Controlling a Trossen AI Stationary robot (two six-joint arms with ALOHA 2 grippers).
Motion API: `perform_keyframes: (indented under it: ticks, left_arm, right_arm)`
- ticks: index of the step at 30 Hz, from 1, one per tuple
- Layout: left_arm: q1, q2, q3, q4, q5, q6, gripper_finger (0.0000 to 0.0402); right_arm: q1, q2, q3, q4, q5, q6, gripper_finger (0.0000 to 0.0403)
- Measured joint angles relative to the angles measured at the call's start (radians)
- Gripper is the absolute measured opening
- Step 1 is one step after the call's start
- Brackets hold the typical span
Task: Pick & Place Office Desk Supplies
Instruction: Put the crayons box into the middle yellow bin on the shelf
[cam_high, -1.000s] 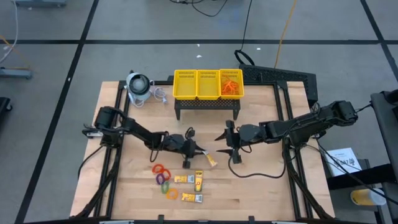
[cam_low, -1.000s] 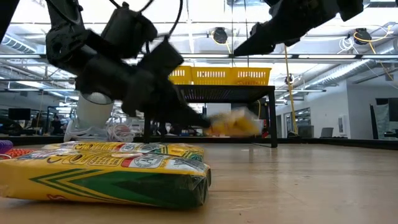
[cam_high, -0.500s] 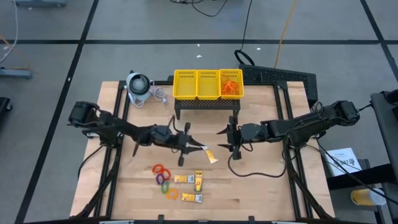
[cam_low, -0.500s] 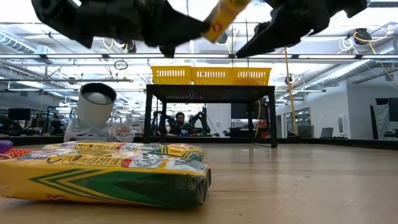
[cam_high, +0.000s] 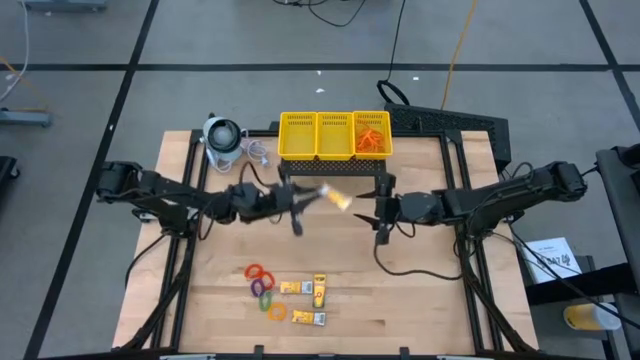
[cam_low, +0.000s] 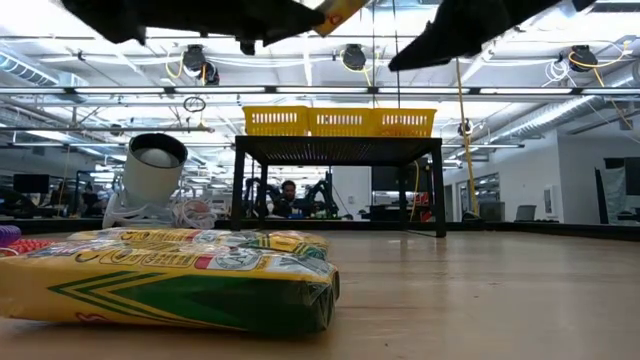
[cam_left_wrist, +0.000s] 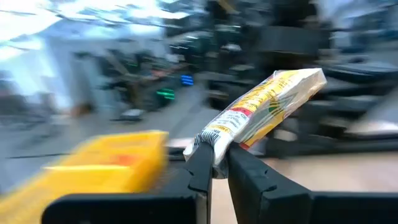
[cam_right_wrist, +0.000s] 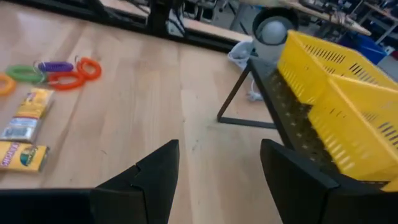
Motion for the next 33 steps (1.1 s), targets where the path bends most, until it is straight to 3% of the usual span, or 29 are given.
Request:
perform_keyframes:
  ticks: [5,10,16,20,27,33]
  left_arm:
    - [0.128,0.003,0.055,-0.024,-0.055,0.002,0.0041]
    - [0.258,0.006,0.17,-0.213,-0.054,0.0,0.0037]
    - [0.375,0.006,0.247,-0.352,-0.01,-0.115,0.0038]
    - [0.406,0.028,0.248,-0.356,0.053,-0.187,0.0044]
    - [0.407,0.13,0.248,-0.325,0.057,-0.203,0.0033]
    - [0.407,0.179,0.248,-0.304,0.041,-0.201,0.0055]
  right_arm:
    - [0.0,-0.031,0.0,0.014,0.0,0.0,0.0215]
    - [0.0,-0.033,0.0,0.016,-0.001,-0.004,0.0215]
    - [0.0,-0.033,-0.026,0.049,-0.001,-0.005,0.0215]
    - [0.0,-0.033,-0.041,0.089,-0.002,-0.021,0.0215]
    - [0.0,-0.033,-0.05,0.137,-0.002,-0.039,0.0215]
    - [0.0,-0.033,-0.05,0.137,-0.002,-0.037,0.0215]
